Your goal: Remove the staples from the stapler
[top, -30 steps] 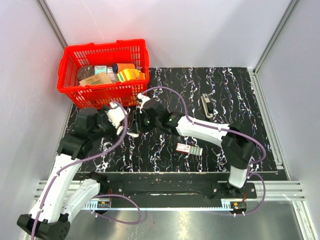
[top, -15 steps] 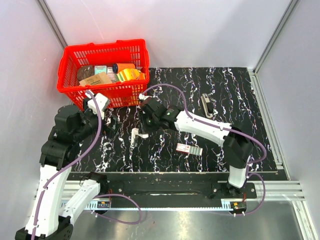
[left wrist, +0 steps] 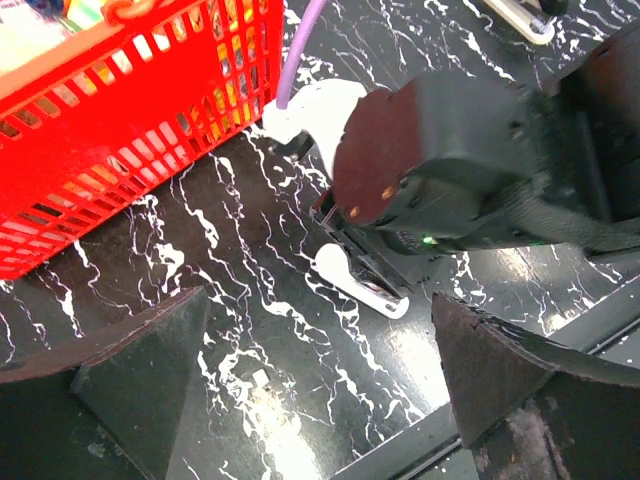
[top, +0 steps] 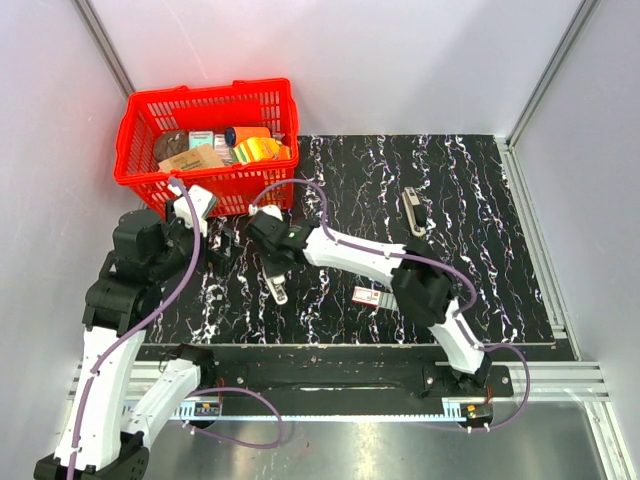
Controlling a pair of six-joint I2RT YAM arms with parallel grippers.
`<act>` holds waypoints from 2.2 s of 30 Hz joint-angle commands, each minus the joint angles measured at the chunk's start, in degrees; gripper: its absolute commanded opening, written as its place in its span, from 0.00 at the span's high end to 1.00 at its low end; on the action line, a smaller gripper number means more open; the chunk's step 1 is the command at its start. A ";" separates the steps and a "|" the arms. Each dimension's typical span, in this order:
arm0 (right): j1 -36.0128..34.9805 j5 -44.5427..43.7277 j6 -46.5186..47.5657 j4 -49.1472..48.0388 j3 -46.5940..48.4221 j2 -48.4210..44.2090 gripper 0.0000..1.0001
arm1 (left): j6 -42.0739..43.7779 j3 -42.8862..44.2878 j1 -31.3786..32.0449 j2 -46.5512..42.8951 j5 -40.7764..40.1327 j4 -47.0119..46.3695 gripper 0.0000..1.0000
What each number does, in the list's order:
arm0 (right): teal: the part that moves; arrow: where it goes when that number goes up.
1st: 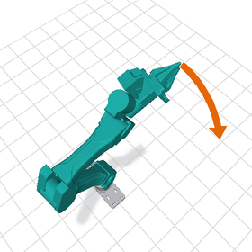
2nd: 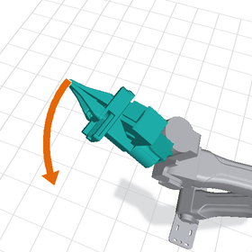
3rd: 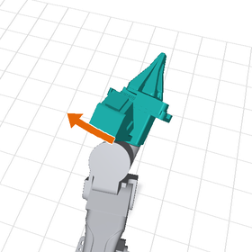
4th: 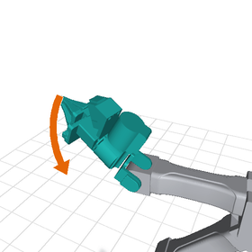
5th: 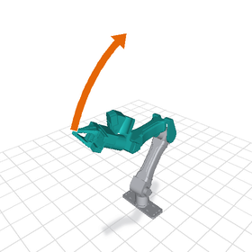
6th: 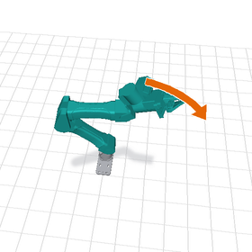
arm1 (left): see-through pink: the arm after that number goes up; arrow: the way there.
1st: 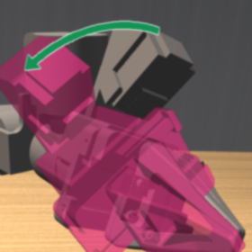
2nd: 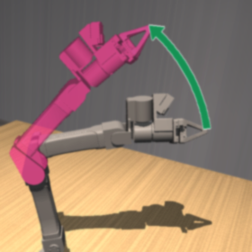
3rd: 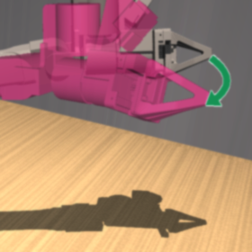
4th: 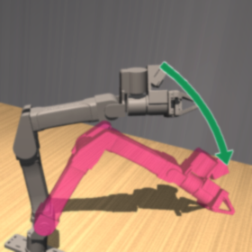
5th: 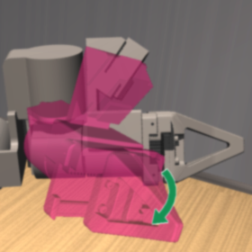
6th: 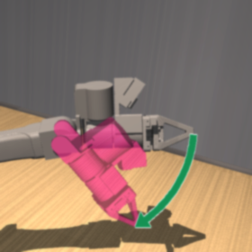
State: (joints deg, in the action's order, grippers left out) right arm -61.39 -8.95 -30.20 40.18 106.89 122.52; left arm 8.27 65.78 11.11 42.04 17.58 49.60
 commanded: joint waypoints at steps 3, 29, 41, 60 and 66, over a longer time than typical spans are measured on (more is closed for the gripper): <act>-1.54 -7.13 -0.48 1.13 6.92 5.27 1.00 | -0.89 -2.41 -0.65 -0.73 -1.06 -1.53 0.01; -5.15 -12.75 -11.12 0.68 12.73 10.03 0.38 | 3.68 -9.09 -1.18 -1.79 -5.45 -3.99 0.01; 7.65 -17.58 -0.66 1.30 1.24 -12.71 0.11 | 4.91 -6.62 -1.18 1.20 -6.78 -2.49 0.01; 45.04 -9.25 11.21 -4.41 -16.45 -13.01 0.09 | 6.32 -10.14 -1.18 2.52 -4.48 -1.62 0.01; 45.04 -13.80 11.03 -4.68 -17.95 -11.34 0.13 | 6.67 -10.32 -1.09 2.08 -4.40 -1.09 0.01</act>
State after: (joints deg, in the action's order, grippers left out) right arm -16.23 -20.32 -20.60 36.29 89.03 111.48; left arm 14.17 55.42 10.17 45.30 13.06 49.84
